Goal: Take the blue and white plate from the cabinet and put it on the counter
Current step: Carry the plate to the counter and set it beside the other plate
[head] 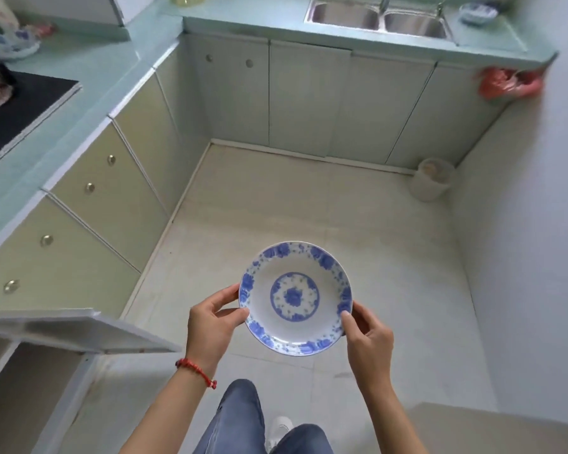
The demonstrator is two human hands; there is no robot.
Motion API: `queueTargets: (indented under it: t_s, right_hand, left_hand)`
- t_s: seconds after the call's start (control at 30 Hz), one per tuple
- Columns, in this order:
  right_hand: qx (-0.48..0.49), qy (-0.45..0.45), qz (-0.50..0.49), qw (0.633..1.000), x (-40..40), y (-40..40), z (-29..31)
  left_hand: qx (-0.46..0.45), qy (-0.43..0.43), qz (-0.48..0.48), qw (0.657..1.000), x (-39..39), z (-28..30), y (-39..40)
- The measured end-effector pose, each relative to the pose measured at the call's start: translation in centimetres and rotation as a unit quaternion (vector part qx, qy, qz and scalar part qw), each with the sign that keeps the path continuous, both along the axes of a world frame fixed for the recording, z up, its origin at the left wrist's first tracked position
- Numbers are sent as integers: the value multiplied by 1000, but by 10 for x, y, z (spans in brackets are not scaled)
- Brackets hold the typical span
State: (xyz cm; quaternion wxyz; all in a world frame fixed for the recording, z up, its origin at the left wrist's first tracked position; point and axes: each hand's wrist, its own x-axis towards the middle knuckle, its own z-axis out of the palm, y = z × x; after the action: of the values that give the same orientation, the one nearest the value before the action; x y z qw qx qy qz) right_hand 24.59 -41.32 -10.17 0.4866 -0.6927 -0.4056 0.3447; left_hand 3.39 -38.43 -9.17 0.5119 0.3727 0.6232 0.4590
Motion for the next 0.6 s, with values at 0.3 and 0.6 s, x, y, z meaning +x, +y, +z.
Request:
queueTargets:
  t_s: [0.3,0.6]
  right_hand:
    - [9,22,-75,997,30,94,3]
    - [17,53,-91,994,40,222,15]
  left_hand:
    - [0,-12,-64,998,38,3,121]
    - [12,-21,-79,997,44,12,257]
